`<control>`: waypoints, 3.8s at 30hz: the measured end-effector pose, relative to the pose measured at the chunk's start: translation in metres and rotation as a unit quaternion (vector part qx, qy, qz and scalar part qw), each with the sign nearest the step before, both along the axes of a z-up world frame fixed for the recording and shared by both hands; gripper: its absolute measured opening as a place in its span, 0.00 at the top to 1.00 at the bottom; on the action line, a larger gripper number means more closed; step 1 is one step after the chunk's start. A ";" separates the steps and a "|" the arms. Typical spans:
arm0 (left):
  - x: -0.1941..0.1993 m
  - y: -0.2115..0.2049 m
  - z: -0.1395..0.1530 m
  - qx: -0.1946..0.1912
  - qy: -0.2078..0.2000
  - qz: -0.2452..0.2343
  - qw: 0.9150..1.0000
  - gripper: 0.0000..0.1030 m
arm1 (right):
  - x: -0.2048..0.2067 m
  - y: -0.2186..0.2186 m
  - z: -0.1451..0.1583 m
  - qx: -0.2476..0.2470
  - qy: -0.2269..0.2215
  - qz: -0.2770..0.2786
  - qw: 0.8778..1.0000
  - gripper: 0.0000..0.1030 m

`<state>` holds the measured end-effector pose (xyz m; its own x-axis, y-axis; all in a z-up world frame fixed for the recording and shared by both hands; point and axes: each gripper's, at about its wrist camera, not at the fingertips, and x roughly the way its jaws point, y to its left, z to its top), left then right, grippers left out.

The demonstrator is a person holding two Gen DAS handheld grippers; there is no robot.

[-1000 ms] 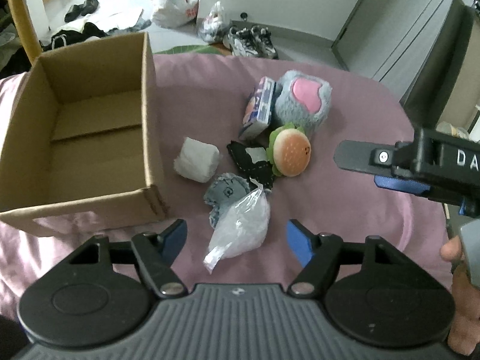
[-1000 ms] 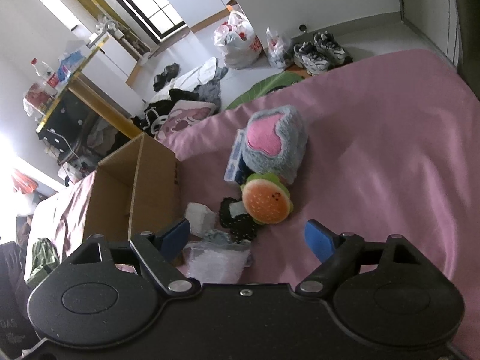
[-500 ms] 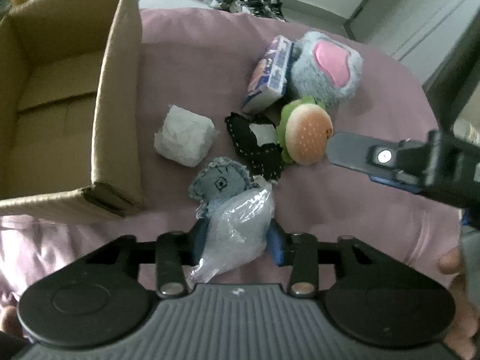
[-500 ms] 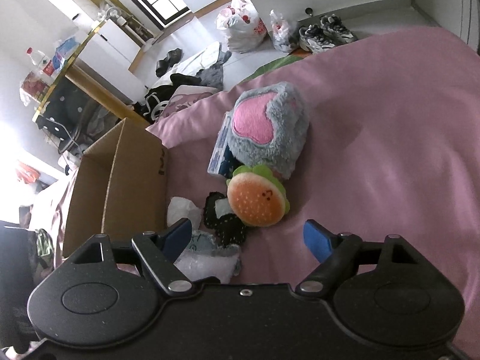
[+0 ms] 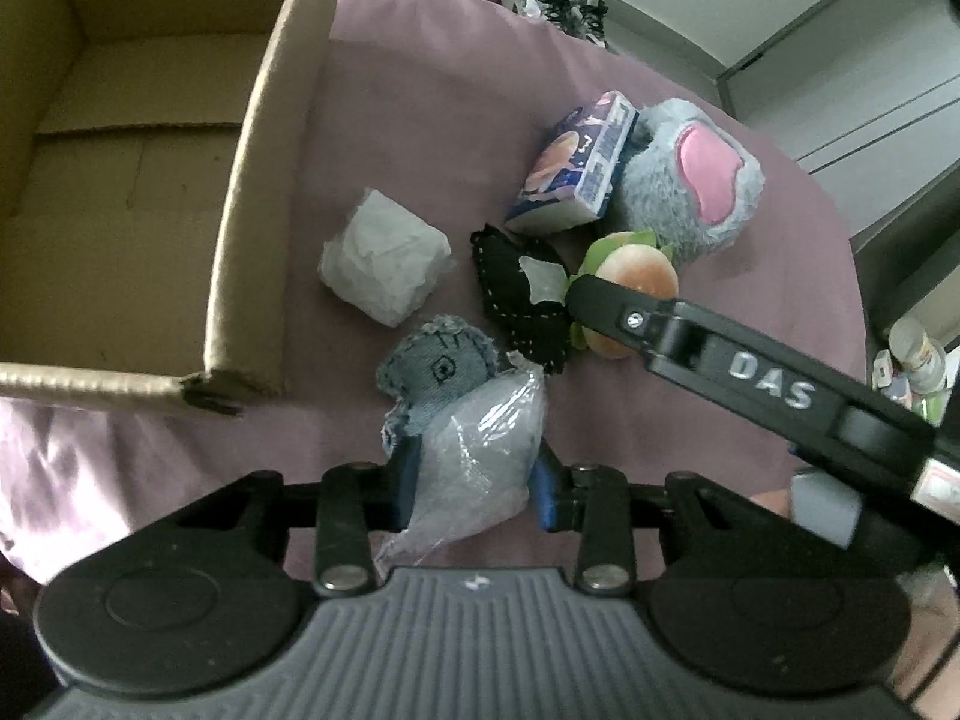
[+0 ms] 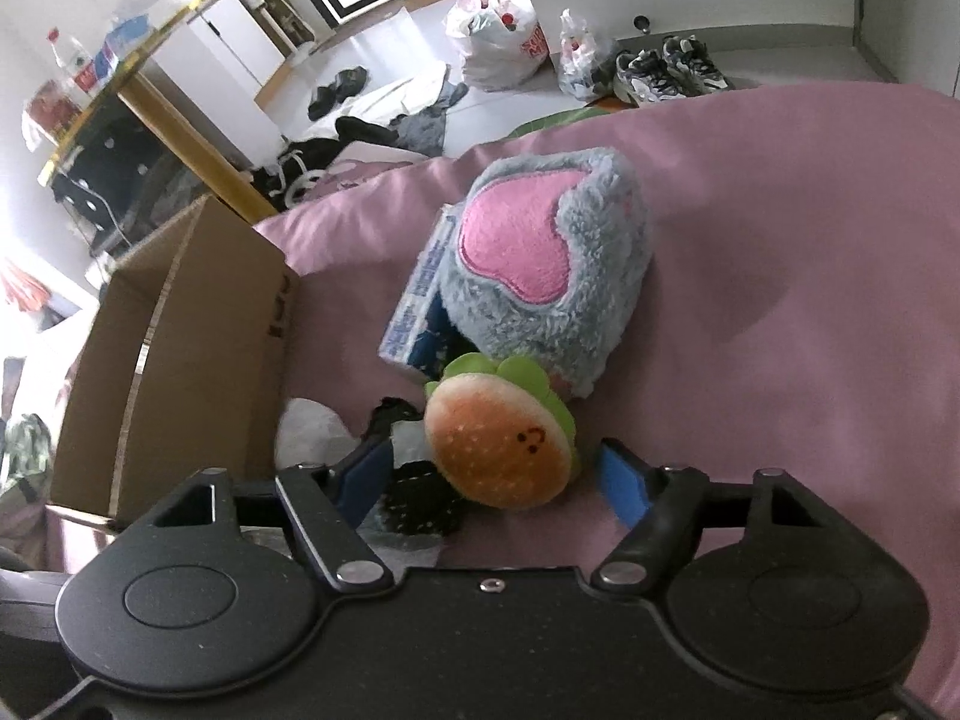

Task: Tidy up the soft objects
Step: 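Close the left tool on the clear bag while the right tool grips the burger, then carry the bag with the left tool and burger with the right tool into the box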

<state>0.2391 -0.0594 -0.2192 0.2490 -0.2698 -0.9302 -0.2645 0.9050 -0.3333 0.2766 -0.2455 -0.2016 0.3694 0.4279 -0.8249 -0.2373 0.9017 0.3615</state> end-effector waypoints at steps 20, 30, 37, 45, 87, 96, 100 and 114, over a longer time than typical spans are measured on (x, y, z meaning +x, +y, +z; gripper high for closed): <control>-0.031 0.003 0.043 -0.003 -0.065 -0.008 0.998 0.67 | -0.023 -0.013 0.037 0.009 -0.036 -0.013 0.999 0.60; -0.057 0.018 0.084 0.014 -0.115 -0.002 0.993 0.68 | -0.050 -0.009 0.074 0.016 -0.083 0.005 0.996 0.60; -0.069 0.027 0.101 0.024 -0.138 0.002 0.990 0.69 | -0.062 0.002 0.086 0.023 -0.094 0.015 0.995 0.60; -0.076 0.043 0.113 0.035 -0.144 0.007 0.989 0.69 | -0.070 0.016 0.095 0.037 -0.097 0.020 0.994 0.60; 0.022 0.169 0.085 0.073 -0.131 0.076 0.986 0.69 | -0.006 0.128 0.089 0.078 -0.049 0.046 0.995 0.59; 0.052 0.169 0.058 0.074 -0.107 0.072 0.989 0.69 | 0.006 0.129 0.079 0.084 -0.041 0.032 0.995 0.59; 0.063 0.166 0.049 0.090 -0.102 0.065 0.989 0.68 | 0.011 0.130 0.076 0.087 -0.039 0.028 0.995 0.59; 0.066 0.184 0.060 0.083 -0.098 0.083 0.988 0.63 | 0.018 0.142 0.073 0.099 -0.047 0.033 0.994 0.59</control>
